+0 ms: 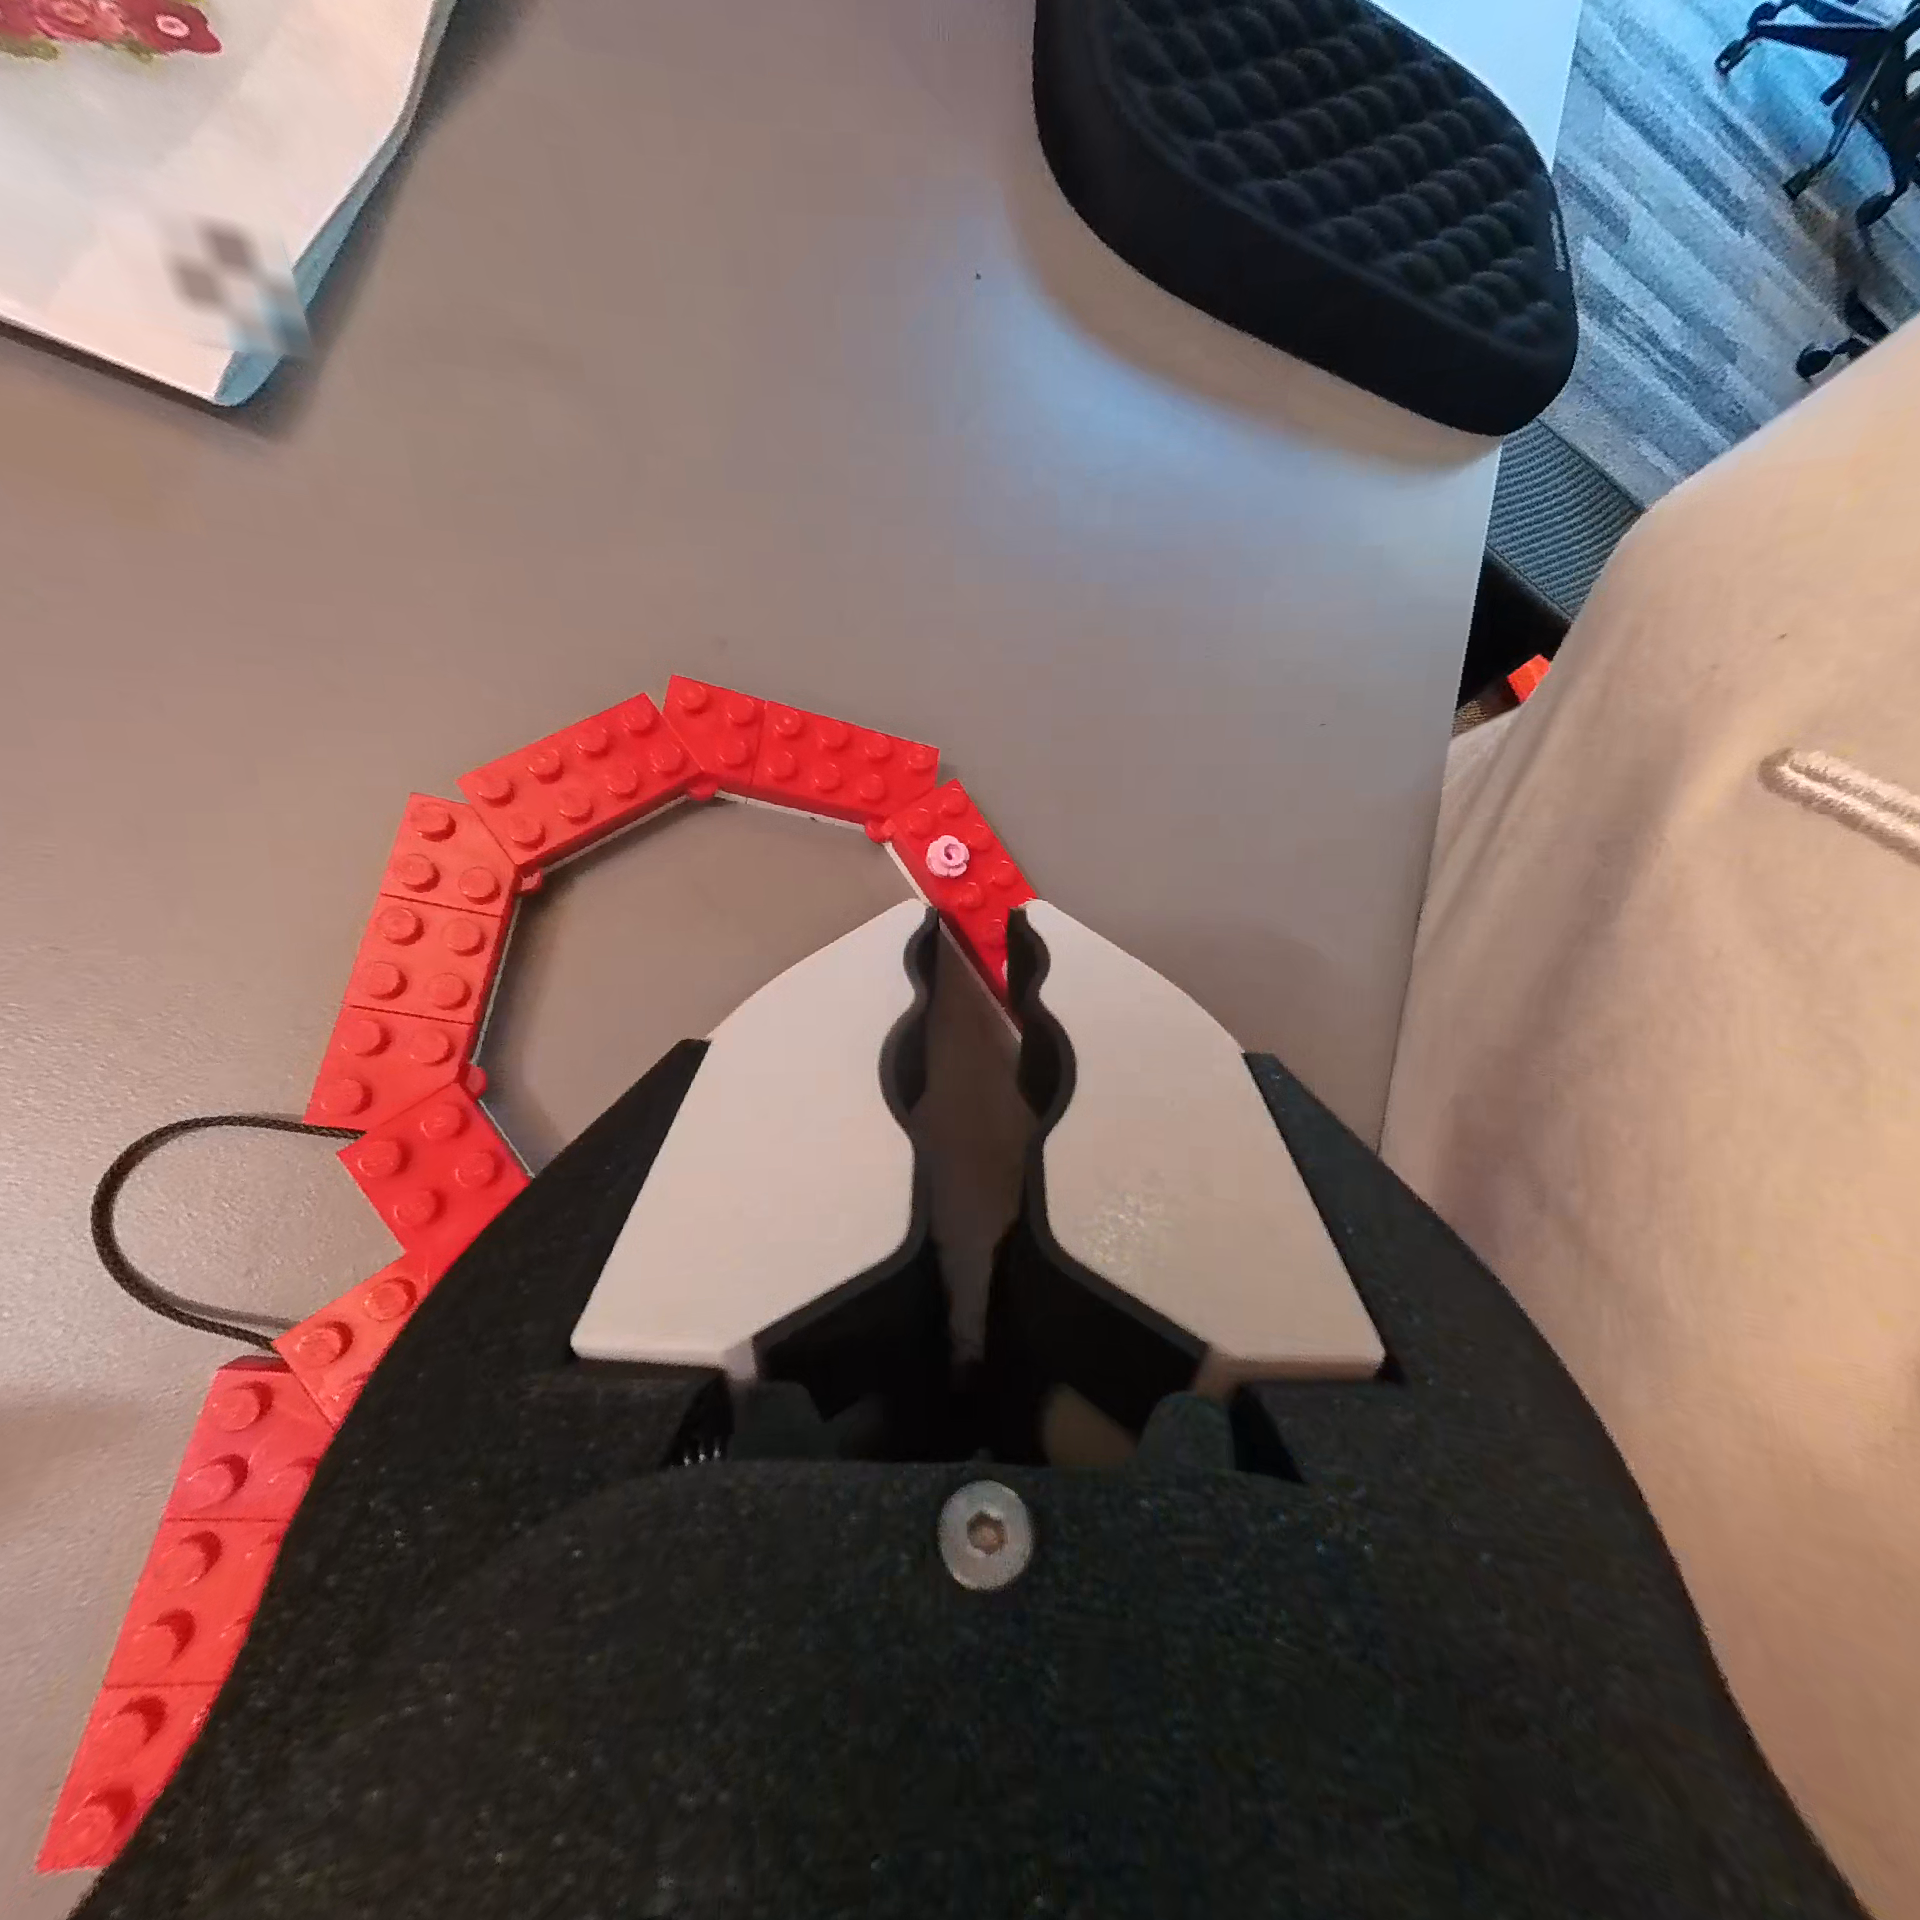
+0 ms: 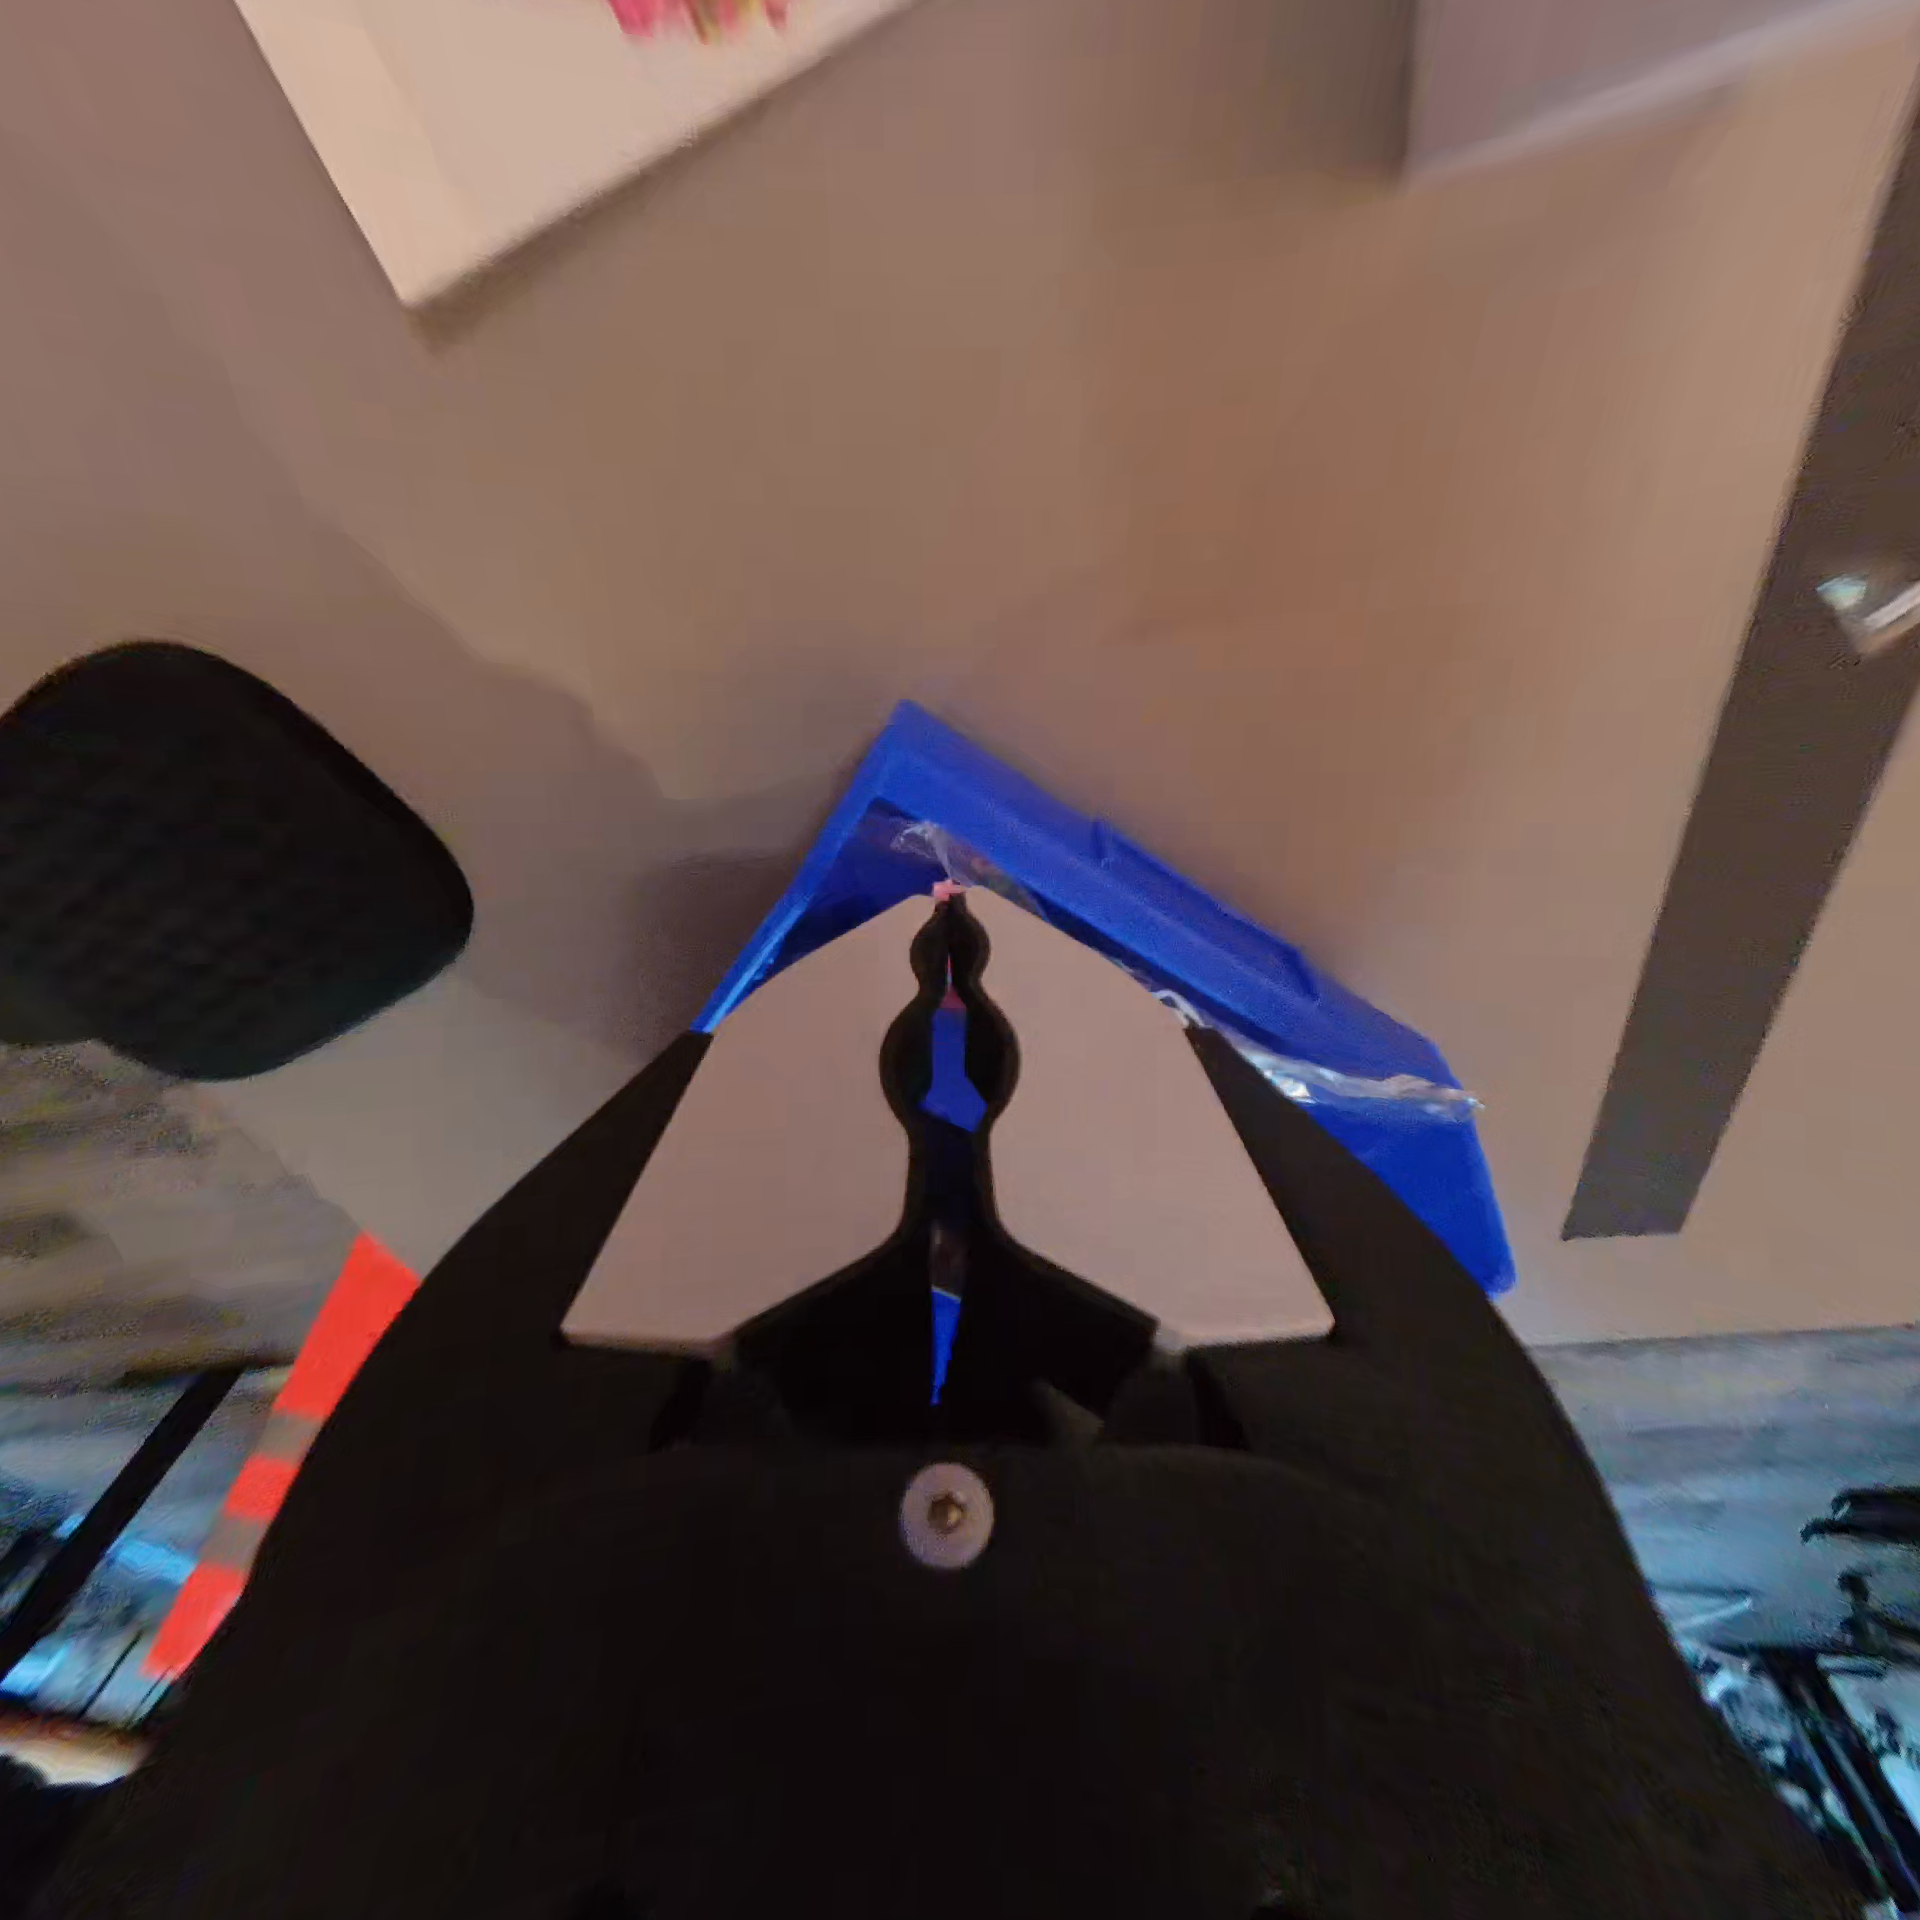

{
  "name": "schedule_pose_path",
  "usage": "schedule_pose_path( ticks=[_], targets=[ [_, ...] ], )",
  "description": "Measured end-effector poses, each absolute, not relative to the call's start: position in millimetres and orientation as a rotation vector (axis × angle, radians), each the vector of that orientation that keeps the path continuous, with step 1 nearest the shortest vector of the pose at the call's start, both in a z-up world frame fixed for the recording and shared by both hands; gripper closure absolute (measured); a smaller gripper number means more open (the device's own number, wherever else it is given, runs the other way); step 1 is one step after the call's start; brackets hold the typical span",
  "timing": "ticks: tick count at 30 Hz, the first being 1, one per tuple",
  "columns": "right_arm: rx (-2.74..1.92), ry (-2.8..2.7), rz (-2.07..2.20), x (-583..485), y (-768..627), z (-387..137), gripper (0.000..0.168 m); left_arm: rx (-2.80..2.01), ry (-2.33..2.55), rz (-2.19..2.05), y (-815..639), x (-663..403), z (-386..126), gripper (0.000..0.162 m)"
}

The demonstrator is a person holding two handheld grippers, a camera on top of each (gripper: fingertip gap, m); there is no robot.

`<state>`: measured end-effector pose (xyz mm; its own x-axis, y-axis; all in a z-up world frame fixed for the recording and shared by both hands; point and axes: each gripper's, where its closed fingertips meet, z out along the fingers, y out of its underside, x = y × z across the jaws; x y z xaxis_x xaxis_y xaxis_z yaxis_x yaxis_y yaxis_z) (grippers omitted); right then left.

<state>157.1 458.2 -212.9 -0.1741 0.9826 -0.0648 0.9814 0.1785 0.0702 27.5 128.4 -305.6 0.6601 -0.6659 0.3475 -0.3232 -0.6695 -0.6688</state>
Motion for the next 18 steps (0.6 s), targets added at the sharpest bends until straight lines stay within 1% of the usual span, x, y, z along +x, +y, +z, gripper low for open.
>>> schedule_pose_path(
  ticks=[7,10,13,18],
  targets=[
    [1.978,1.945,0.249,202,465,-230,0.168,-2.309,0.763,-0.814,128,28,-305,0.151],
    [2.094,1.986,0.252,197,481,-237,0.164,-2.310,0.761,-0.822,128,28,-305,0.151],
    [2.167,2.082,0.261,189,496,-238,0.156,-2.308,0.763,-0.818,128,28,-305,0.152],
    [2.271,2.137,0.228,184,506,-233,0.156,-2.312,0.758,-0.826,128,28,-305,0.151]
  ],
)
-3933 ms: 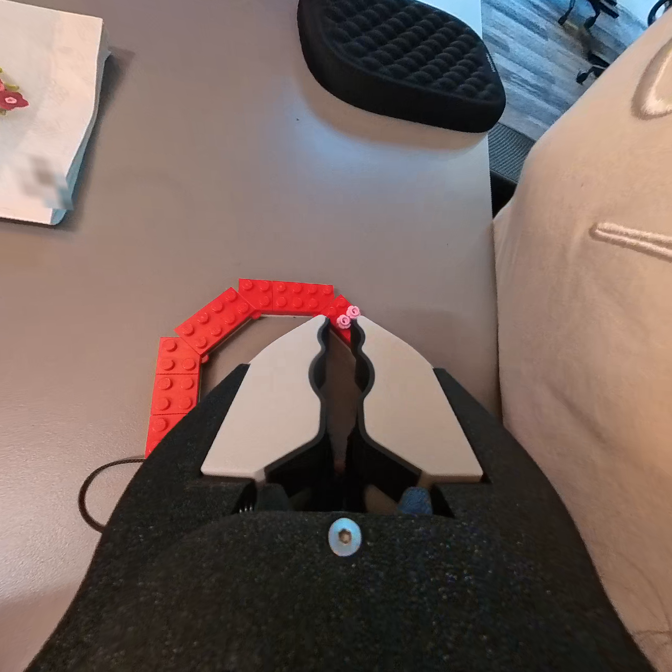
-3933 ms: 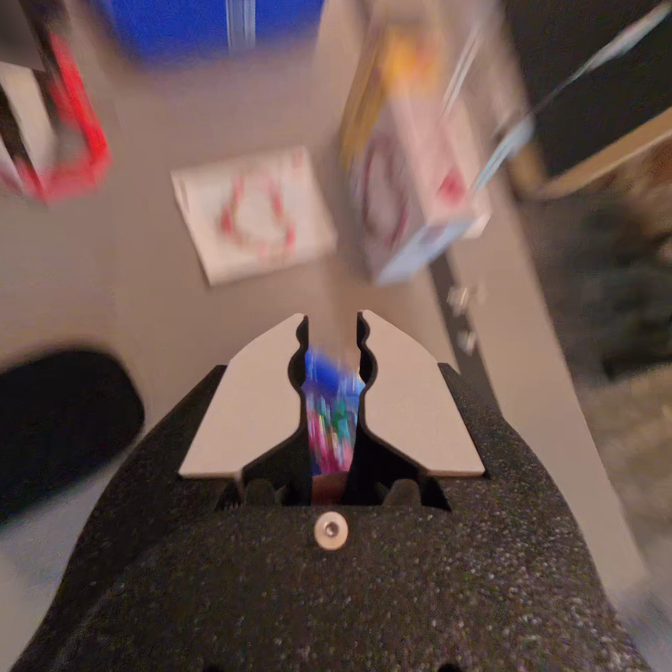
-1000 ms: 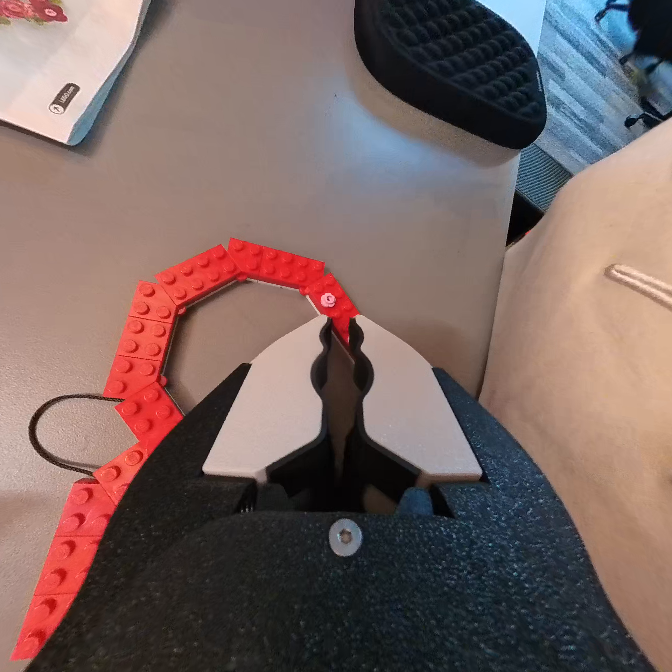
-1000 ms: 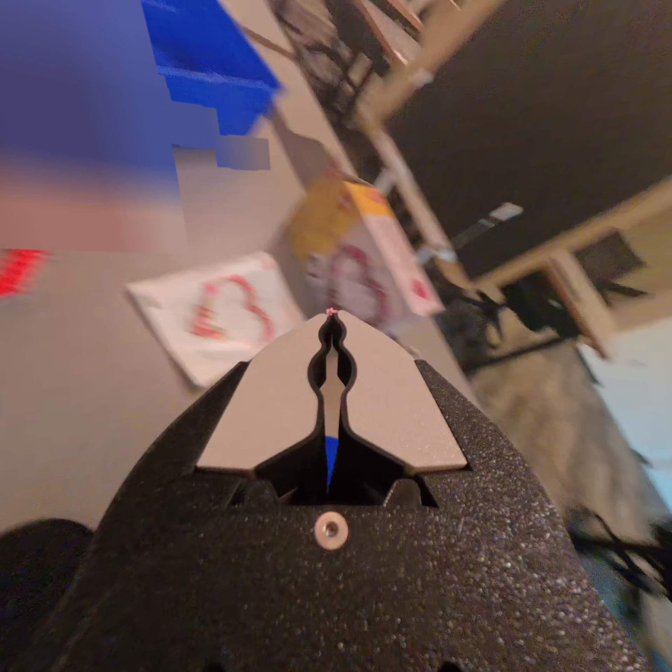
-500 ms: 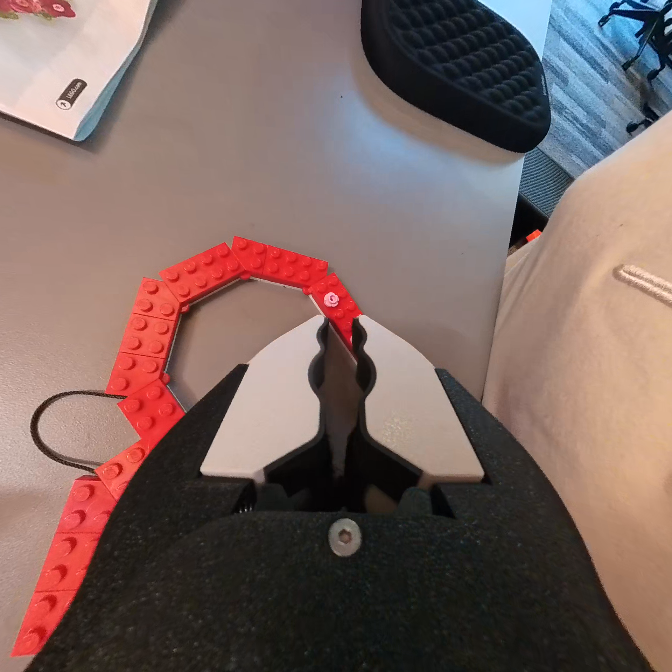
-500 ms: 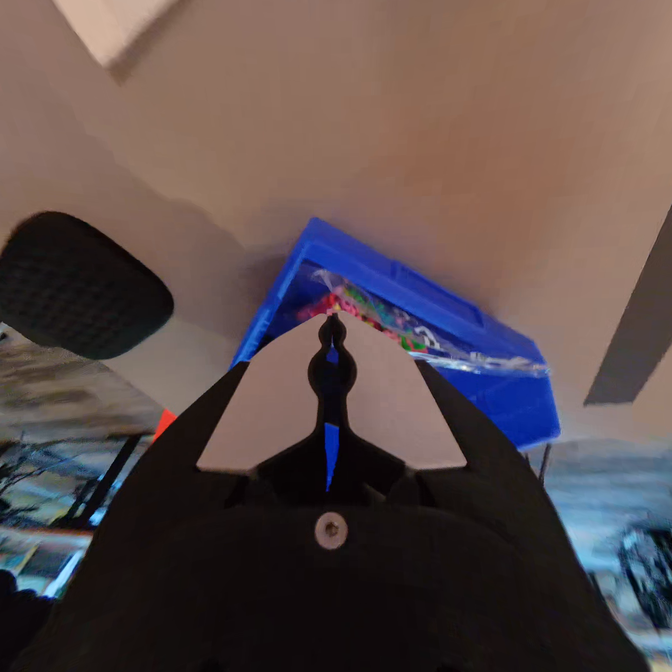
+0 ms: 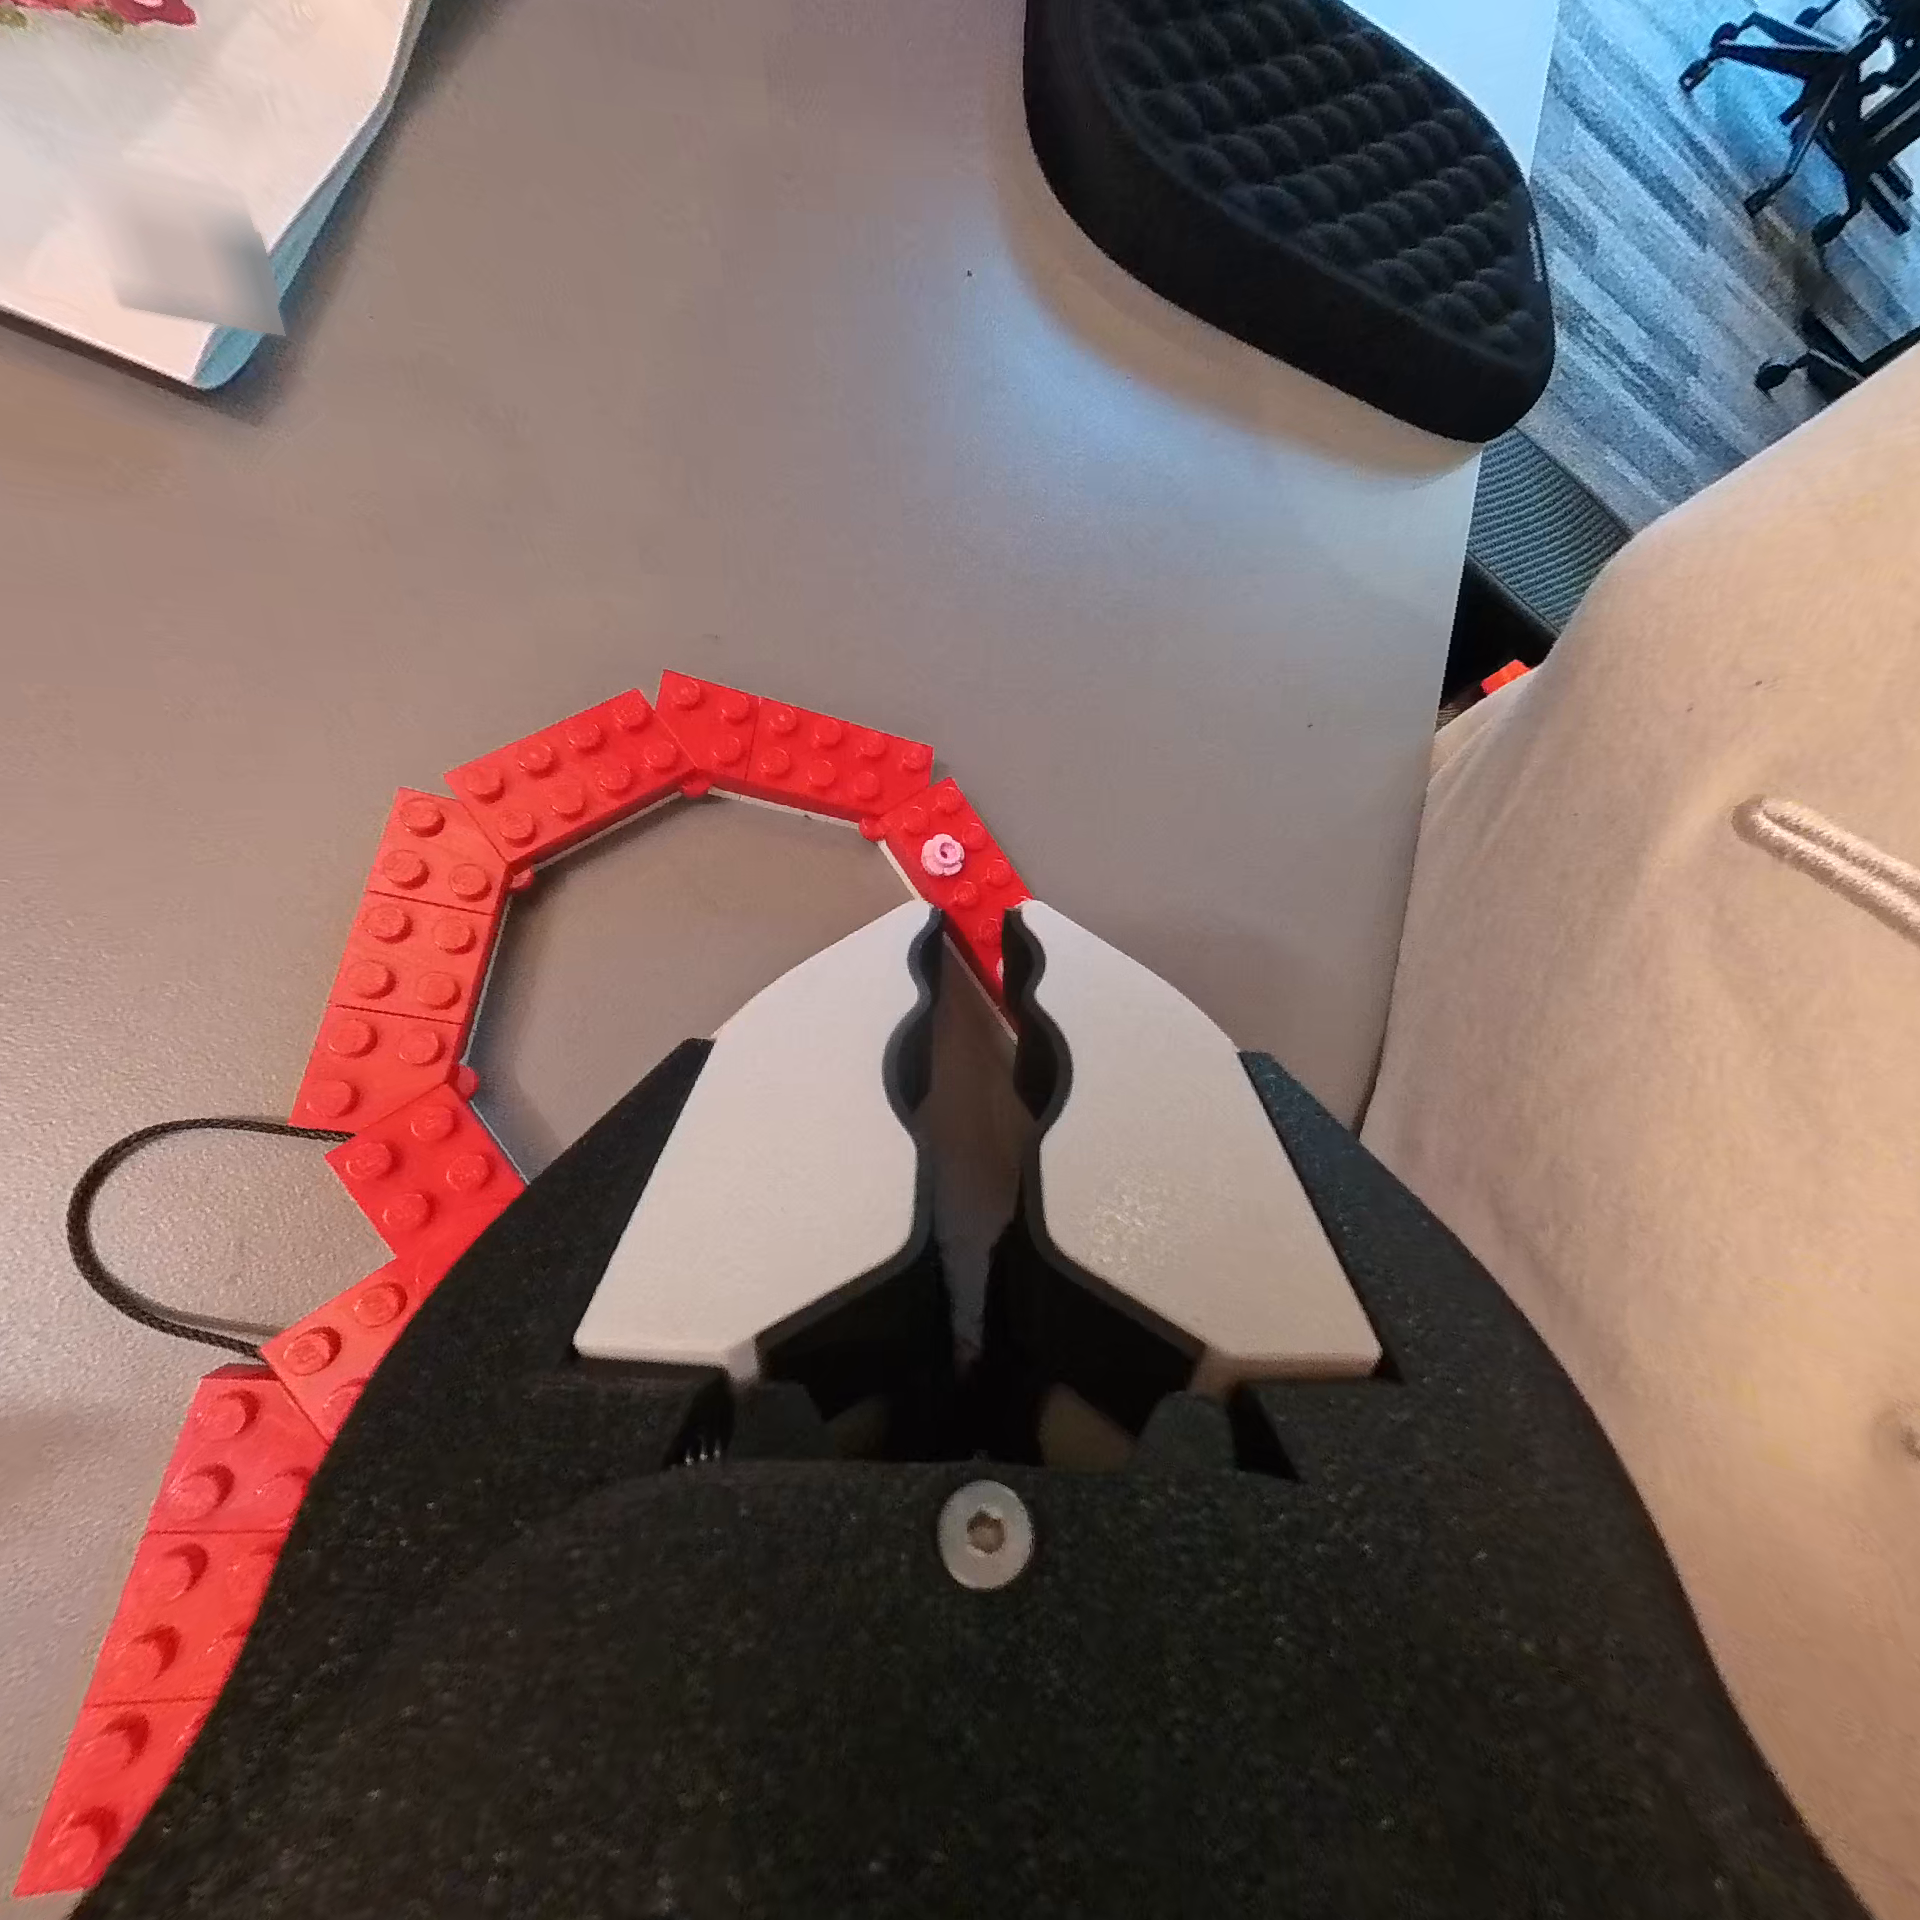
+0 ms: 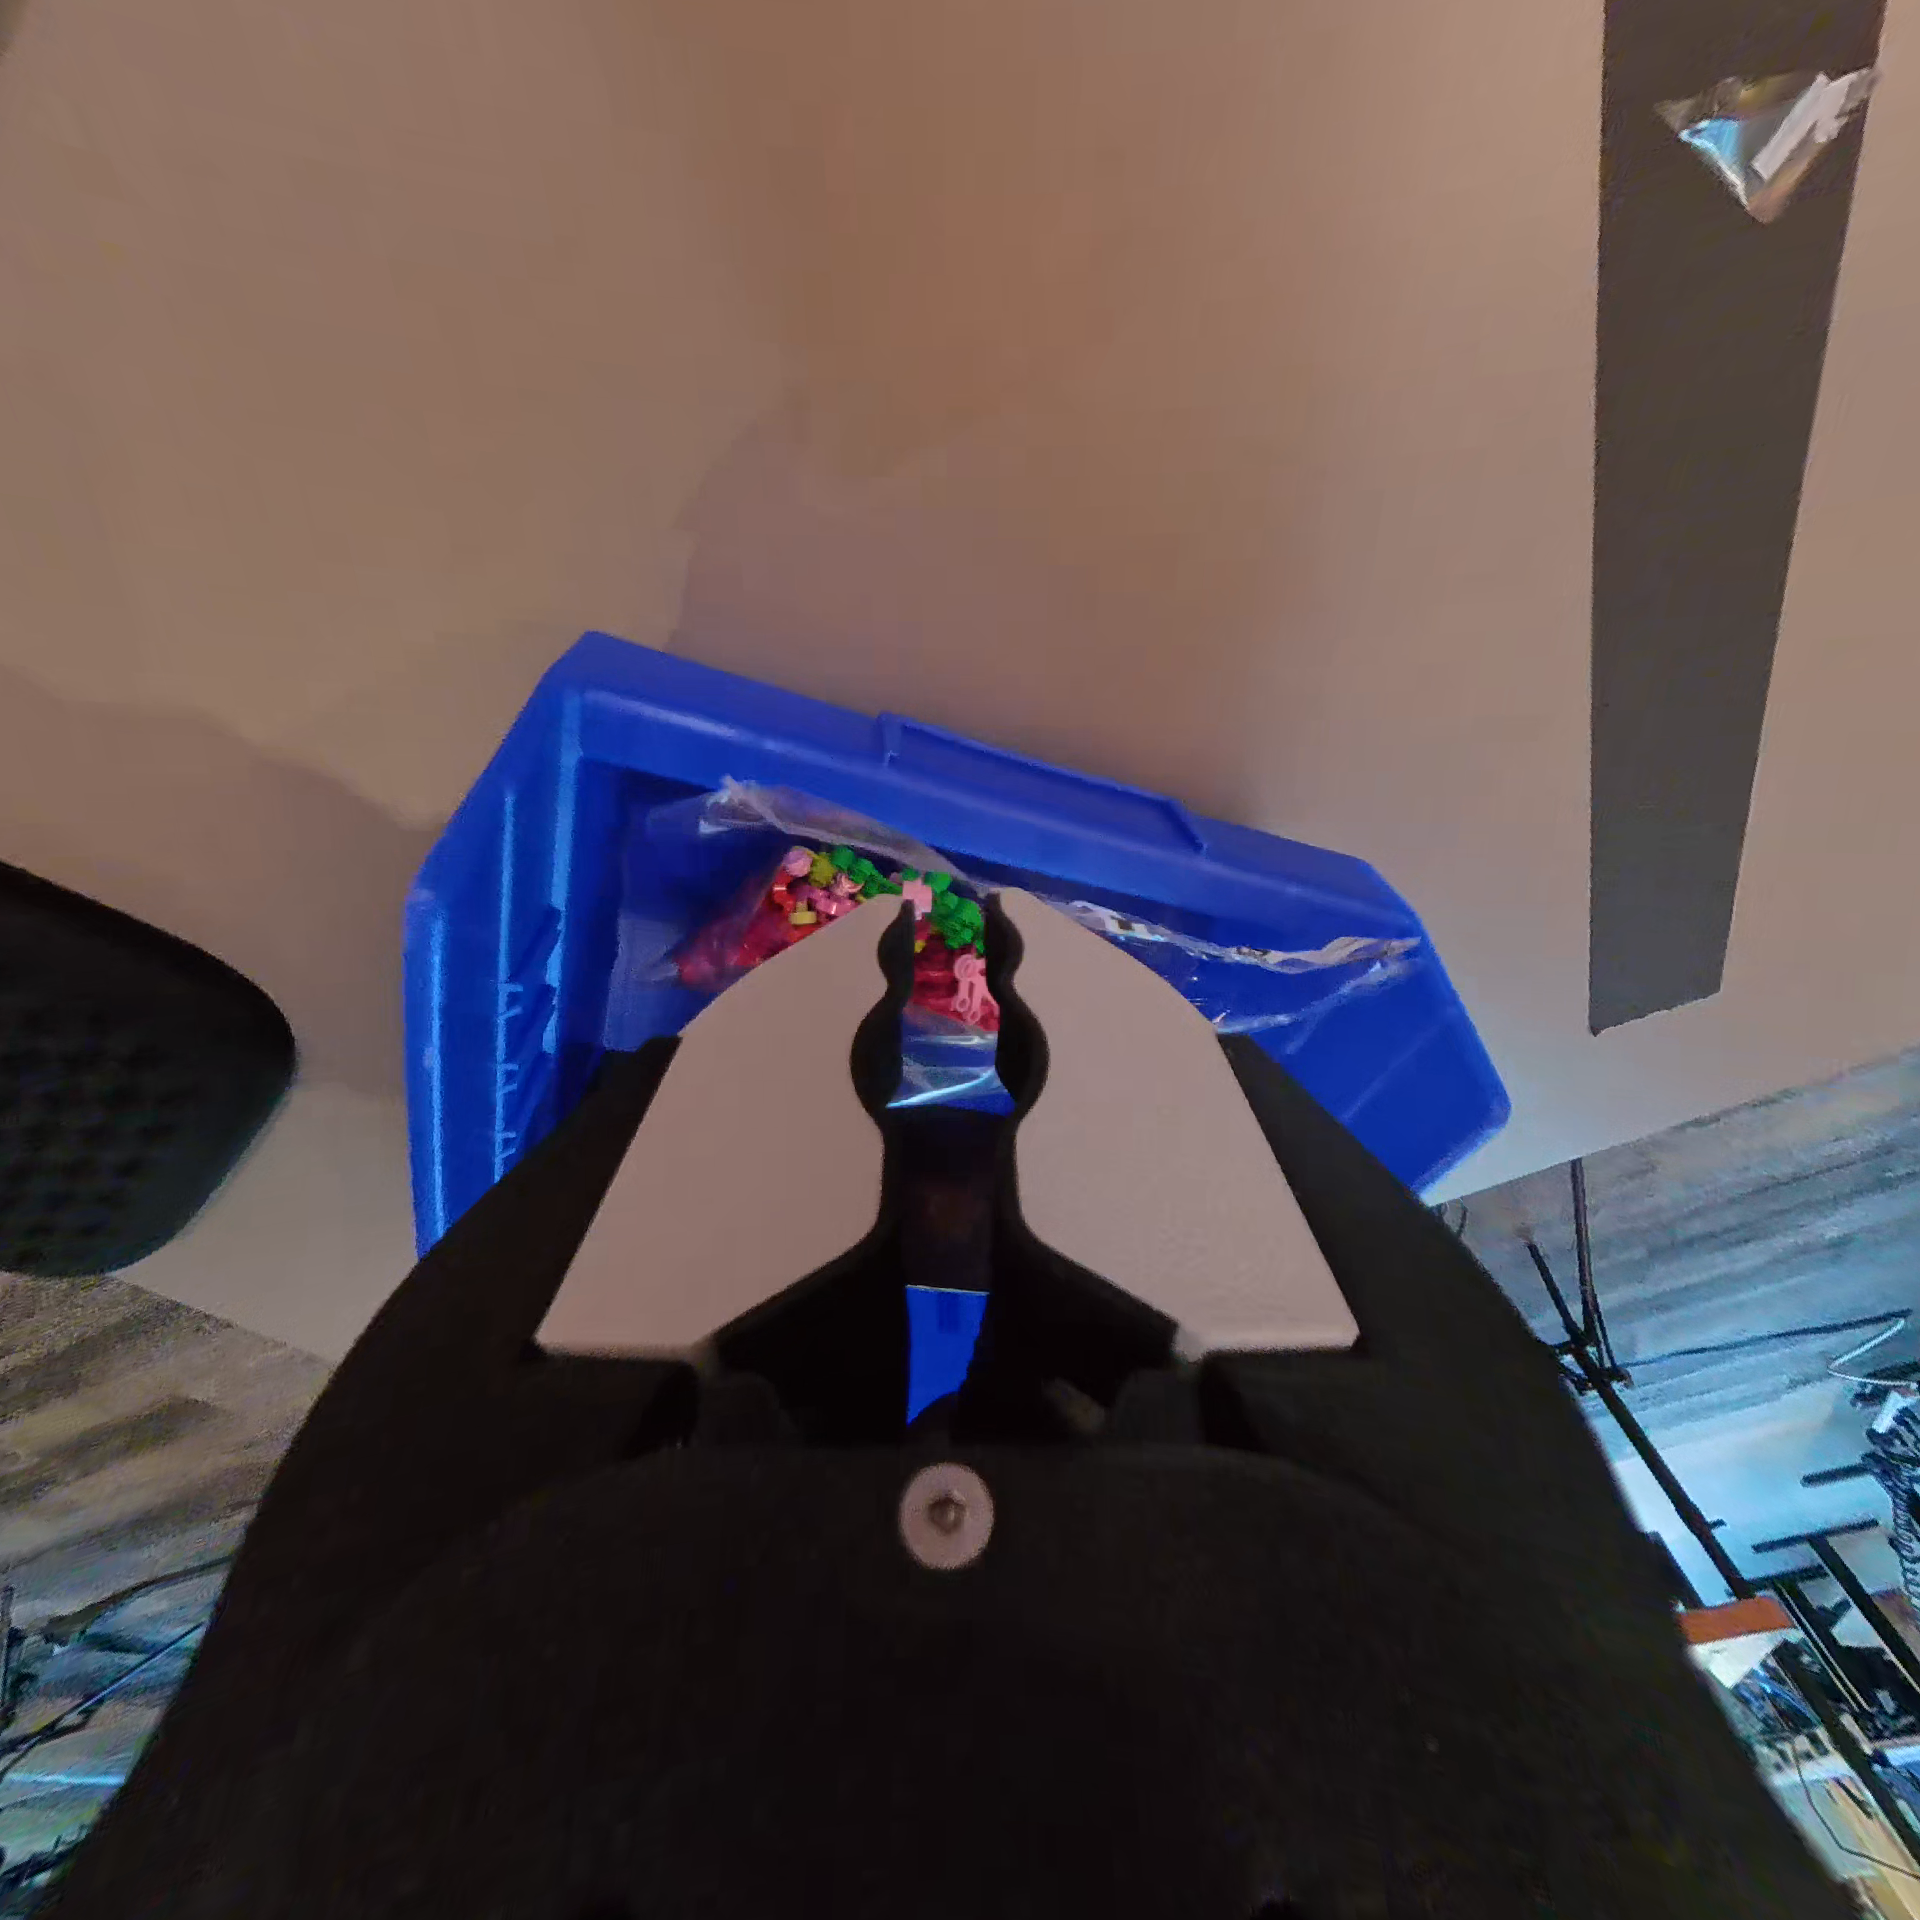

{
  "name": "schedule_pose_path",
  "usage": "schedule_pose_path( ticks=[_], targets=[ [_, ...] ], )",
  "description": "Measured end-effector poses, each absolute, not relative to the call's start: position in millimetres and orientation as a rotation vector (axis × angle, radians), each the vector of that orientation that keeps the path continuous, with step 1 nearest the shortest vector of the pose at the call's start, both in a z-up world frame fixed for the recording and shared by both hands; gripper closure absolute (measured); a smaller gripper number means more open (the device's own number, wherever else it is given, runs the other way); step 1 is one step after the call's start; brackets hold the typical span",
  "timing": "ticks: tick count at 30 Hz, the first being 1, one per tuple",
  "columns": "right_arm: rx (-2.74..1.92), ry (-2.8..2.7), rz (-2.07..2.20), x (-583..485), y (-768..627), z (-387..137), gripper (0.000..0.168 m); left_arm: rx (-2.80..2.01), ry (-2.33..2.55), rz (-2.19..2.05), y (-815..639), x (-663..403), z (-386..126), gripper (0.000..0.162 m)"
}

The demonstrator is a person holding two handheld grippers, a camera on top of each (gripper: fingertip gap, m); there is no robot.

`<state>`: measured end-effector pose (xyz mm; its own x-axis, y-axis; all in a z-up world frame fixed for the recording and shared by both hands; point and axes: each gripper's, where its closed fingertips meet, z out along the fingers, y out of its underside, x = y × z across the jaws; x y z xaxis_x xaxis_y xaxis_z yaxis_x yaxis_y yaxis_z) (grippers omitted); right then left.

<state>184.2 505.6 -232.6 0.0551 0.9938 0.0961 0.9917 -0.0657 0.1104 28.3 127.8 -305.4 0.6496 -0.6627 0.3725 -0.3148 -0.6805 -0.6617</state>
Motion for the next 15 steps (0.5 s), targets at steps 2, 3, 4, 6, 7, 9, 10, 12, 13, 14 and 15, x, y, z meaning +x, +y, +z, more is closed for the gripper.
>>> schedule_pose_path(
  ticks=[2,3,4,6,7,9,10,12,13,14,15],
  targets=[
    [2.247,2.152,0.289,191,509,-234,0.154,-2.315,0.755,-0.832,128,28,-306,0.151],
    [2.205,2.189,0.334,195,510,-235,0.153,-2.315,0.755,-0.833,128,28,-306,0.151],
    [2.173,2.240,0.366,195,513,-235,0.152,-2.315,0.755,-0.833,128,28,-306,0.151],
    [2.203,2.317,0.403,188,523,-234,0.150,-2.314,0.756,-0.830,128,28,-306,0.151],
    [2.224,2.324,0.384,185,524,-233,0.149,-2.313,0.757,-0.829,128,28,-306,0.151],
    [2.250,2.348,0.374,181,529,-229,0.147,-2.314,0.756,-0.829,128,28,-306,0.151],
    [2.252,2.356,0.377,181,530,-228,0.147,-2.314,0.755,-0.829,128,28,-306,0.151],
    [2.265,2.374,0.414,180,534,-222,0.148,-2.315,0.754,-0.830,128,28,-306,0.151],
    [2.282,2.410,0.404,172,532,-216,0.151,-2.315,0.754,-0.832,128,28,-306,0.151],
    [2.301,2.468,0.332,158,522,-210,0.154,-2.316,0.753,-0.837,128,28,-306,0.151],
    [2.310,2.539,0.201,138,504,-204,0.155,-2.318,0.750,-0.845,128,28,-306,0.151]
  ],
)
